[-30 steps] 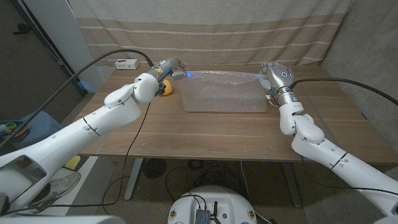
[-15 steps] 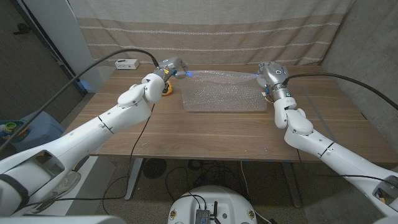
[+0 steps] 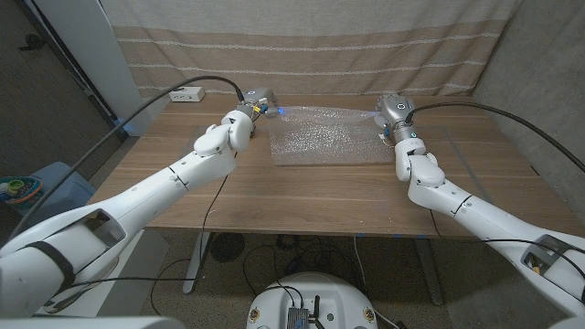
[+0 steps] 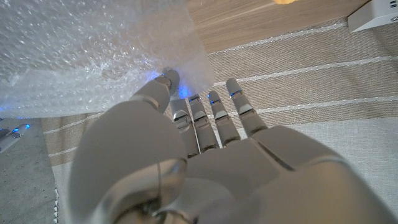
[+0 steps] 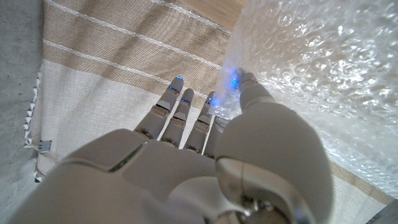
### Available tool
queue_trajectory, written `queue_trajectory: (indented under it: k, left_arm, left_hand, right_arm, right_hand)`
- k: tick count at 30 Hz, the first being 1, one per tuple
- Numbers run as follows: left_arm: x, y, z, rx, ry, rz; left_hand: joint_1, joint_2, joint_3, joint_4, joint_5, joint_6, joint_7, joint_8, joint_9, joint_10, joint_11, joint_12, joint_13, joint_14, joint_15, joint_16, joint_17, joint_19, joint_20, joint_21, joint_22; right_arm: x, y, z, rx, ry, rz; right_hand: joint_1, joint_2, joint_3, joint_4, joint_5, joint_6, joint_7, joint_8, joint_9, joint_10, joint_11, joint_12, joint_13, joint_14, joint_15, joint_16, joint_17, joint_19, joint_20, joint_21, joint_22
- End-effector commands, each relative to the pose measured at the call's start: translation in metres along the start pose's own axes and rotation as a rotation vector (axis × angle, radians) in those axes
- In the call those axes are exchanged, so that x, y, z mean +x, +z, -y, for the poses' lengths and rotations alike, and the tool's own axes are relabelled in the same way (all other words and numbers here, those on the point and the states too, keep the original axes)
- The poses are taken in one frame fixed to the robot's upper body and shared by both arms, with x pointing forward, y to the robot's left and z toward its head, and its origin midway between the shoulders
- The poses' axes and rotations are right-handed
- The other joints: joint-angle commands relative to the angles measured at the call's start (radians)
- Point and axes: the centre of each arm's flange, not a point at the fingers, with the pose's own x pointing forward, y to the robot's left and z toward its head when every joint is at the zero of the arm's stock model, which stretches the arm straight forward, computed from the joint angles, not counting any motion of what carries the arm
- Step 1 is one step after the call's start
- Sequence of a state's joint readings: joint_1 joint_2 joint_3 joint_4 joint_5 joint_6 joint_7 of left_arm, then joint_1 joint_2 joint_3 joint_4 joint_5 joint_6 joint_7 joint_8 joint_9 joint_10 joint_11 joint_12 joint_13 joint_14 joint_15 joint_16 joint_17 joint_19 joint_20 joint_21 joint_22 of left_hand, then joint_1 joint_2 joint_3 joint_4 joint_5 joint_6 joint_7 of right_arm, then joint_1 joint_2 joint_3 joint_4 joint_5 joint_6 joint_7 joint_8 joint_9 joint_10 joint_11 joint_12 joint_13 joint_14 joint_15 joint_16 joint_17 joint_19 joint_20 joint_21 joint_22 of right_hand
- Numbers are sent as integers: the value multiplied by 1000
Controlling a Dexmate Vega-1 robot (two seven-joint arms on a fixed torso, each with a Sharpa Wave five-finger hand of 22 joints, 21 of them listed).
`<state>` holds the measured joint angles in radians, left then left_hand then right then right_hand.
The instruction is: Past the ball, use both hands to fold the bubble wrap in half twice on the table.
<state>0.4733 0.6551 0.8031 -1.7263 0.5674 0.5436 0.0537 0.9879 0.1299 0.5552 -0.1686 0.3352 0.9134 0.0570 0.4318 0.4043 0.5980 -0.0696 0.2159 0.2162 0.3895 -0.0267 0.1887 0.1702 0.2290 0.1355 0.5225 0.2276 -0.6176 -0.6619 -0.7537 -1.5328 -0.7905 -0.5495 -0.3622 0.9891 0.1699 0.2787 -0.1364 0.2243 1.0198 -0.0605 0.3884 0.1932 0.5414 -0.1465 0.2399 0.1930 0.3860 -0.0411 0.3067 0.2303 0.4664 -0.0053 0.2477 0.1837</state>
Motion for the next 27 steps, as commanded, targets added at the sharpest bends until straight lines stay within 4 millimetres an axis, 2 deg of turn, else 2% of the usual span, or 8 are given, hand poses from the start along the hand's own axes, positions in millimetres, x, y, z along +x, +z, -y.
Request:
queue_trajectory:
  k: [1,14,19,21,23,25,27]
  left_arm:
    - [24,3,32,83,-6,-35]
    - [40,7,54,120,-27,-45]
    - [45,9,61,145,-38,-56]
    - [47,10,63,155,-45,-54]
    - [48,10,65,161,-56,-61]
    - [49,10,66,174,-64,-66]
    - [50,10,67,192,-67,-72]
  left_hand:
    - [-4,11,3,5,3,57,47,-1,33,-3,3,0,3,1,-2,1,3,-2,-3,10,3]
    - [-10,16,-4,9,0,44,39,-9,28,-10,-6,-3,4,-10,-6,-1,6,-10,-1,13,3]
    - [-22,21,-7,19,-2,17,25,-21,24,-23,-4,-8,4,-16,-4,-2,8,-15,1,15,2]
    - [-28,23,-4,18,-3,-50,9,-53,16,-45,-5,-15,5,-22,-1,-3,7,-21,2,20,1]
    - [-38,24,-8,19,-5,-127,-8,-93,5,-65,-4,-19,5,-40,2,-7,7,-28,0,23,0]
    - [-54,20,-17,24,-10,-194,-31,-134,-10,-89,-6,-20,6,-48,4,-5,8,-37,-2,25,-1]
    - [-66,20,-27,26,-16,-253,-52,-173,-24,-109,-6,-20,7,-66,6,-7,9,-47,-2,25,-2]
  right_arm:
    - [27,8,-24,-45,52,1]
    - [42,14,-39,-69,84,-7]
    - [47,17,-42,-77,95,-8]
    - [49,18,-43,-80,102,-8]
    - [50,18,-44,-88,115,-14]
    - [51,18,-45,-90,127,-17]
    - [51,18,-47,-97,132,-28]
  right_hand:
    - [7,0,9,-1,-2,7,-4,1,4,9,1,-5,2,7,-172,4,6,6,1,0,3]
    - [8,2,13,1,-6,-3,-1,-6,4,9,2,-11,3,8,-172,3,7,8,1,0,3]
    - [7,0,17,3,-8,-16,-9,-12,4,5,4,-16,3,8,-170,-2,5,9,4,0,3]
    - [9,-2,24,1,-10,-45,-25,-26,3,-4,4,-23,3,9,-169,-8,2,10,6,-1,3]
    - [10,-5,33,0,-13,-96,-39,-50,3,-19,5,-33,4,3,-165,-19,-2,10,8,-2,3]
    - [6,-11,39,0,-16,-166,-55,-85,2,-38,10,-42,5,-2,-163,-28,-4,8,11,-4,3]
    - [4,-17,42,-1,-17,-204,-59,-105,1,-52,11,-48,5,-9,-158,-36,-6,5,14,-7,2]
